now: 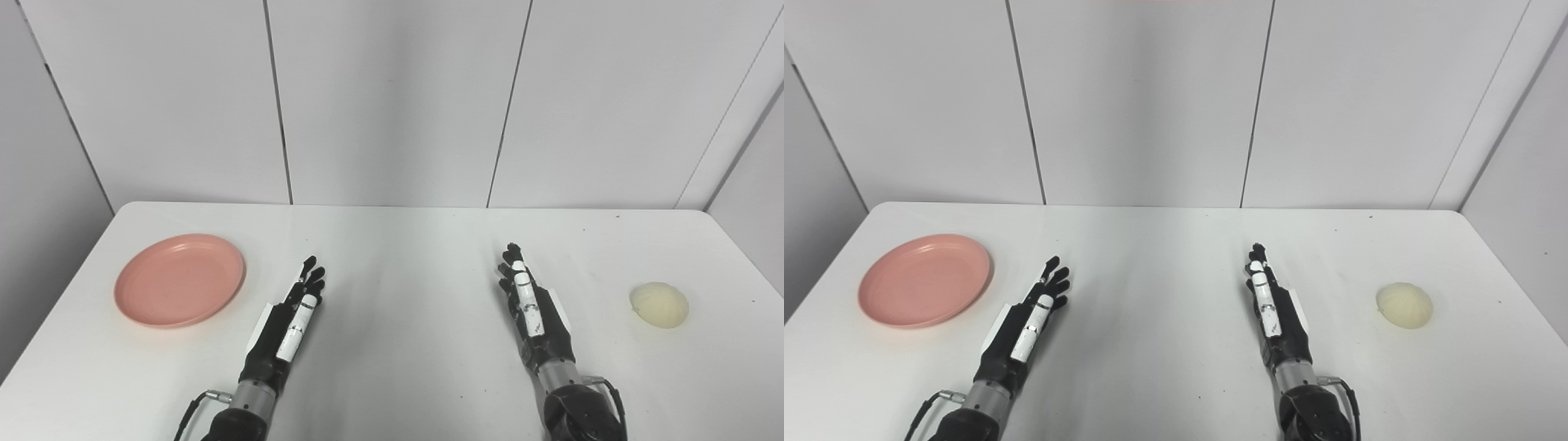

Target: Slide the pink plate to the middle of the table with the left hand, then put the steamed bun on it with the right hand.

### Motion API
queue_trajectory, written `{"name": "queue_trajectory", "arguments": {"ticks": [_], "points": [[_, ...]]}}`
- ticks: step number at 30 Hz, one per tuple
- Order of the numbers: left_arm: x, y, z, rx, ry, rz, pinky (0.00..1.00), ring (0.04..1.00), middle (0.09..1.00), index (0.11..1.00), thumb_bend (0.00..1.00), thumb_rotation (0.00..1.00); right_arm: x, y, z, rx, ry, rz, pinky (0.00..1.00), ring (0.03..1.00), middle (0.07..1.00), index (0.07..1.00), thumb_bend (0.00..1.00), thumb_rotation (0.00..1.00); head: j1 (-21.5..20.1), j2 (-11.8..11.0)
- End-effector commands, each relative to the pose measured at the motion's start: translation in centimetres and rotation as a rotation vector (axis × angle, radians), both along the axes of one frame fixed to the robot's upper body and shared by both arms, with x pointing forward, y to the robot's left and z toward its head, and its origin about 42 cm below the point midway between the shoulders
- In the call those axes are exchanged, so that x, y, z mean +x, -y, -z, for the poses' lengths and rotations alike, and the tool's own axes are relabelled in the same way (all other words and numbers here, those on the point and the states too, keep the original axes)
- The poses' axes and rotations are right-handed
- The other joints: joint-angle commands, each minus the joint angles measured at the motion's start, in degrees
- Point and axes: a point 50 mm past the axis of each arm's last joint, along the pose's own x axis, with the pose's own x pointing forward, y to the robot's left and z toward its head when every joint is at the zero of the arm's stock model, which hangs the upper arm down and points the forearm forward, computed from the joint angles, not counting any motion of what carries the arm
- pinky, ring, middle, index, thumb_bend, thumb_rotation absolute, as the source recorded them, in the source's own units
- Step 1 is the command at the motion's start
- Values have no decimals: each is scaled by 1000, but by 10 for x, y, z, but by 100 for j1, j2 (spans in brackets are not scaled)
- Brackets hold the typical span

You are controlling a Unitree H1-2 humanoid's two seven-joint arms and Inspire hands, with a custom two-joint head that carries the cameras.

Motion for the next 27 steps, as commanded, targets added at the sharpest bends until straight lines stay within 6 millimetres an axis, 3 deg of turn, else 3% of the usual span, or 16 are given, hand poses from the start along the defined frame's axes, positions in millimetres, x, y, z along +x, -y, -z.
{"name": "queue_trajectory", "arguments": {"ticks": [1, 27], "points": [[-24, -7, 45, 27, -150, -18, 924, 946, 959, 972, 441, 1000, -11, -5, 25, 9, -107, -25, 1000, 1000, 1000, 1000, 216, 1000, 5, 3], [-25, -6, 45, 26, -151, -13, 920, 947, 960, 973, 442, 1000, -11, -5, 26, 7, -103, -29, 1000, 1000, 1000, 999, 224, 1000, 21, -13]]}}
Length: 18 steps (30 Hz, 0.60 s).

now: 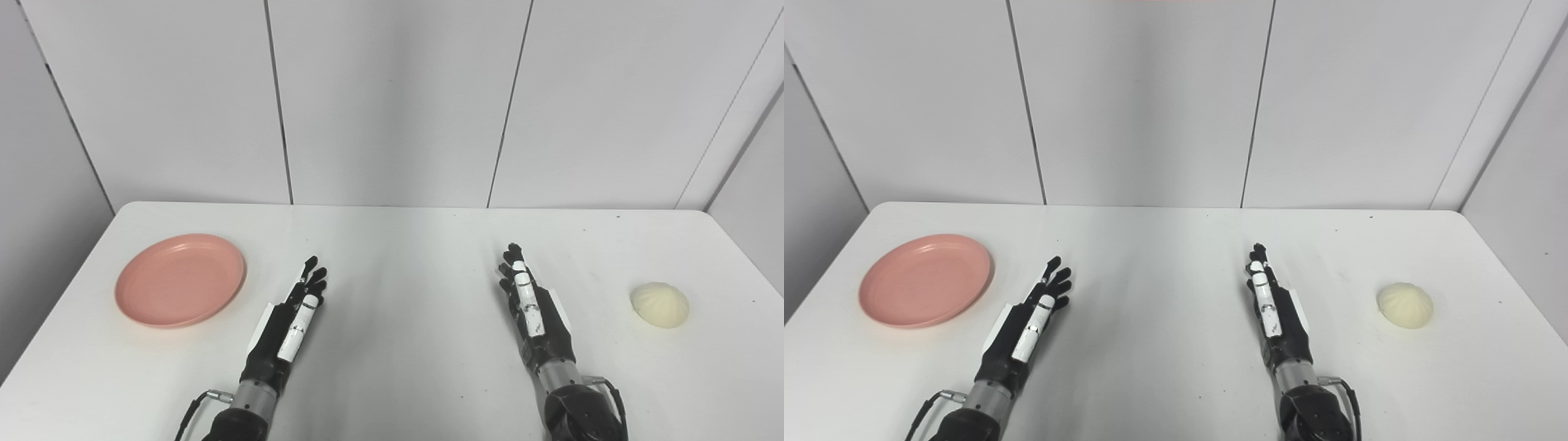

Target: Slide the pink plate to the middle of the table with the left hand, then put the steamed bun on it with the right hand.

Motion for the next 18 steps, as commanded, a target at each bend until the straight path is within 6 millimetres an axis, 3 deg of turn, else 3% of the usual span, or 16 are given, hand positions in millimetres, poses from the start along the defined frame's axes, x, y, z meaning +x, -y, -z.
{"name": "queue_trajectory", "arguments": {"ticks": [1, 5, 9, 18], "points": [[-25, -7, 45, 22, -153, -18, 922, 948, 960, 973, 441, 1000, -11, -6, 25, 12, -102, -27, 1000, 1000, 1000, 998, 224, 1000, 4, 4], [-25, -7, 46, 23, -151, -16, 922, 948, 960, 972, 439, 1000, -10, -6, 27, 15, -106, -21, 1000, 998, 996, 991, 231, 1000, 4, 4], [-23, -5, 48, 29, -153, -13, 918, 946, 958, 972, 444, 1000, -9, -3, 27, 12, -107, -26, 1000, 998, 997, 996, 220, 1000, 296, -34], [-18, 18, 57, 25, -159, -3, 922, 958, 970, 981, 472, 1000, -10, 15, 20, 0, -101, -34, 1000, 1000, 1000, 1000, 179, 1000, 1530, -334]]}}
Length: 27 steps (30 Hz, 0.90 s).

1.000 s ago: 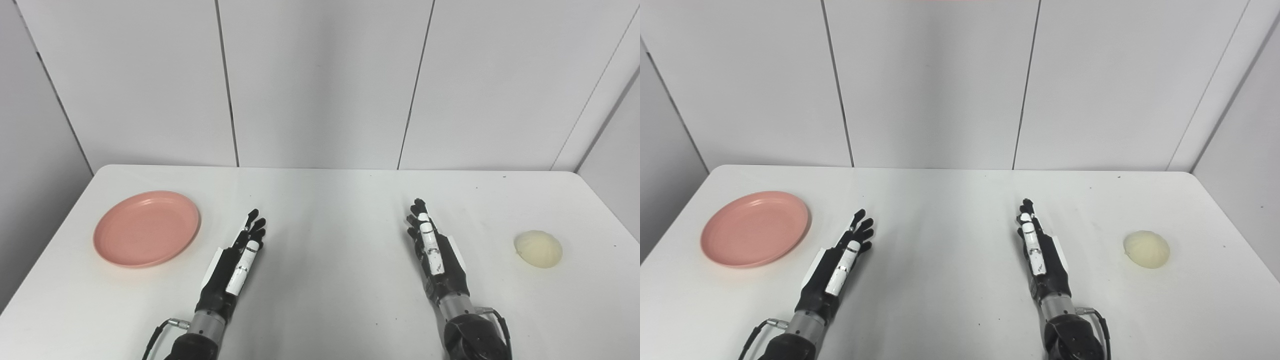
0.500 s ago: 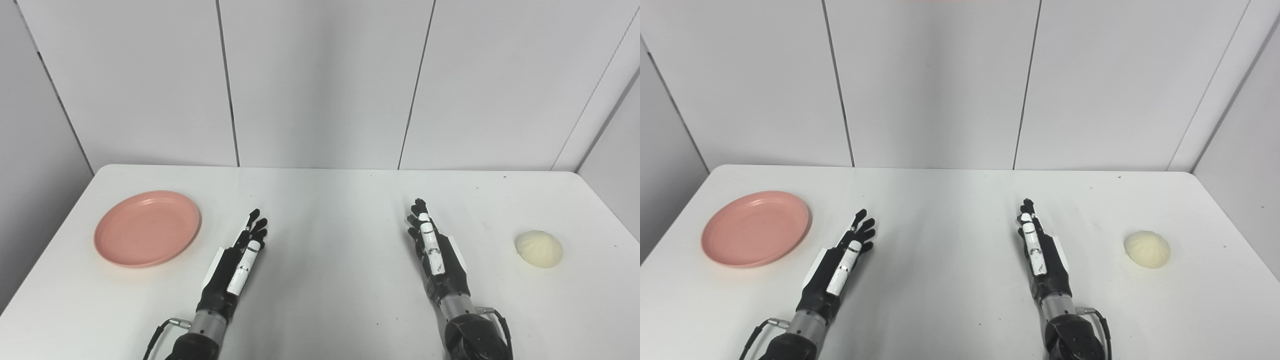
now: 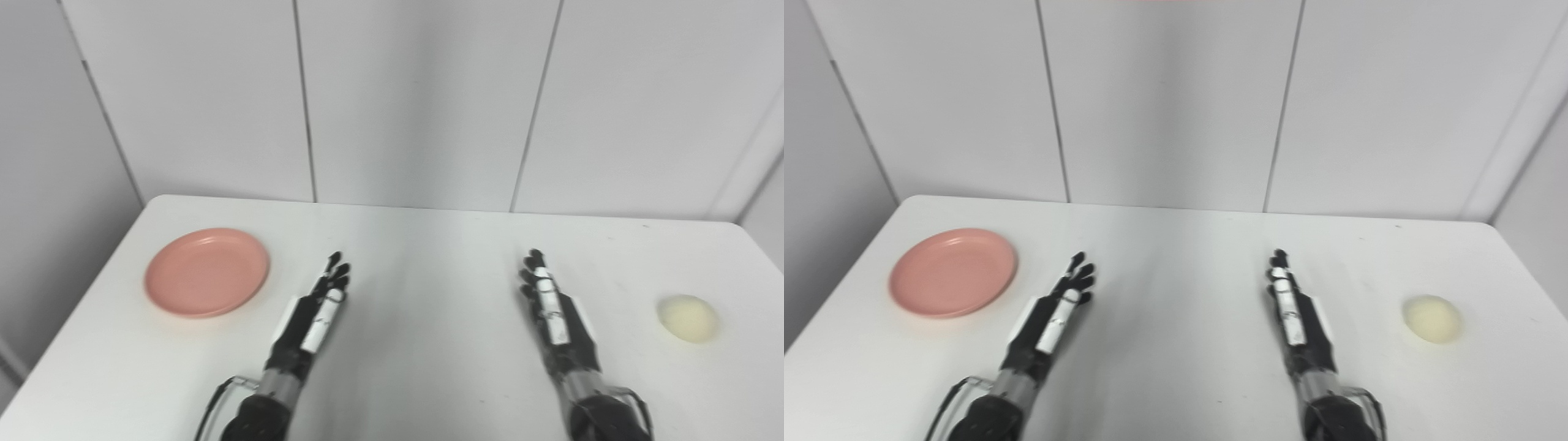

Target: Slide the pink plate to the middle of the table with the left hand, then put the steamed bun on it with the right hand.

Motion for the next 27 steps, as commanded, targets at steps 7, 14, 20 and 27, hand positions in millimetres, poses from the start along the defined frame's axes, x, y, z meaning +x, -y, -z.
{"name": "queue_trajectory", "arguments": {"ticks": [7, 14, 20, 27], "points": [[-26, 19, 63, 8, -174, -3, 951, 975, 988, 991, 527, 1000, -9, 10, 18, 18, -99, 2, 1000, 1000, 1000, 1000, 134, 1000, 400, -174], [-24, 23, 66, 29, -155, -2, 947, 968, 980, 987, 518, 1000, -10, 8, 14, 26, -93, 8, 1000, 1000, 1000, 1000, 86, 1000, 476, -215], [-24, 25, 67, 25, -152, 4, 940, 967, 980, 990, 512, 1000, -13, 8, 12, 24, -93, 18, 1000, 1000, 1000, 1000, 81, 1000, 412, -230], [-20, 25, 58, -72, -194, -12, 954, 979, 989, 996, 500, 1000, -11, 5, 13, 22, -99, 5, 1000, 1000, 1000, 1000, 74, 1000, 459, -252]]}}
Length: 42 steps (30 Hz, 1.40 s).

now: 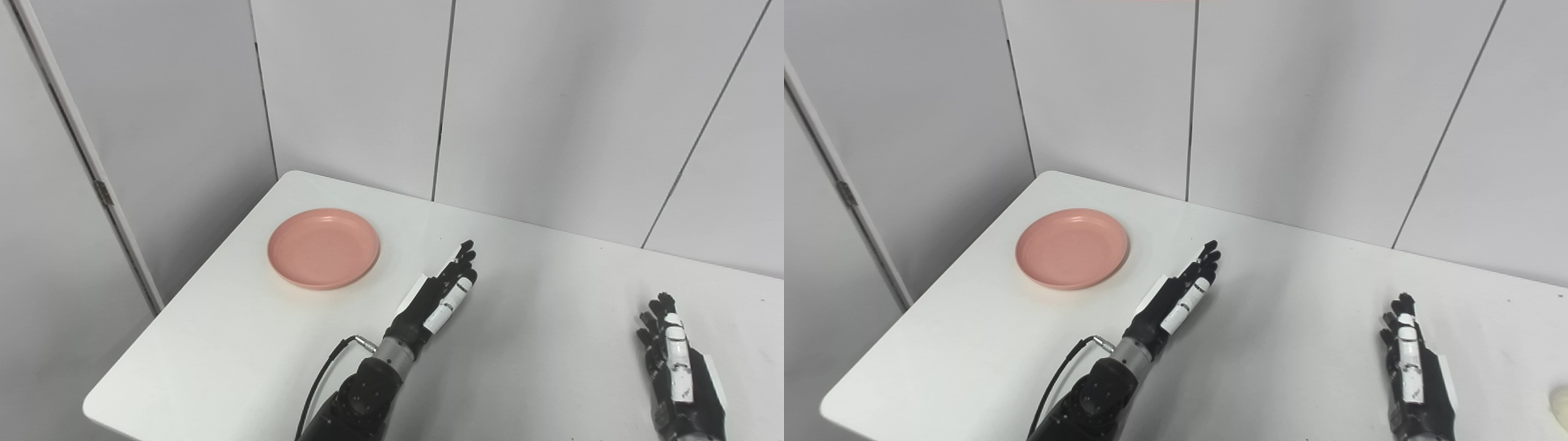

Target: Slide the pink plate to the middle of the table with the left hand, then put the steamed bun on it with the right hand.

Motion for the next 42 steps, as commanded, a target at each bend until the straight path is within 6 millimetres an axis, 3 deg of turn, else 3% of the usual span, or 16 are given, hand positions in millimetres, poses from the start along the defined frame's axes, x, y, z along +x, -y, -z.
{"name": "queue_trajectory", "arguments": {"ticks": [1, 8, 14, 17, 22, 34, 42], "points": [[-40, 2, 59, -50, -222, -14, 959, 982, 991, 998, 481, 1000, -7, -1, 16, 2, -100, -2, 1000, 1000, 1000, 1000, 75, 1000, 0, 3], [-21, 1, 12, -110, -108, -48, 947, 969, 980, 988, 433, 1000, -4, -1, 19, -13, -85, -4, 1000, 1000, 1000, 1000, 74, 1000, -64, -55], [-10, -3, -53, -160, 65, -58, 967, 973, 979, 985, 452, 1000, -1, 1, 20, -14, -93, 7, 1000, 1000, 1000, 1000, 59, 1000, -86, -92], [-8, -5, -84, -171, 137, -80, 975, 964, 972, 977, 475, 1000, 1, 3, 22, -13, -93, 6, 1000, 1000, 1000, 1000, 47, 1000, -58, -97], [-17, -16, -117, -197, 223, -104, 987, 955, 964, 971, 468, 1000, 0, 6, 21, -23, -93, 5, 1000, 1000, 1000, 1000, 64, 1000, 23, -103], [-49, -55, -176, -332, 380, -177, 956, 932, 941, 939, 450, 1000, 0, 10, 17, -28, -94, 5, 1000, 1000, 1000, 1000, 37, 1000, 242, -85], [-60, -90, -190, -335, 454, -297, 960, 954, 962, 964, 449, 1000, 0, 12, 14, -17, -95, 16, 1000, 1000, 1000, 1000, 28, 1000, 417, -69]]}}
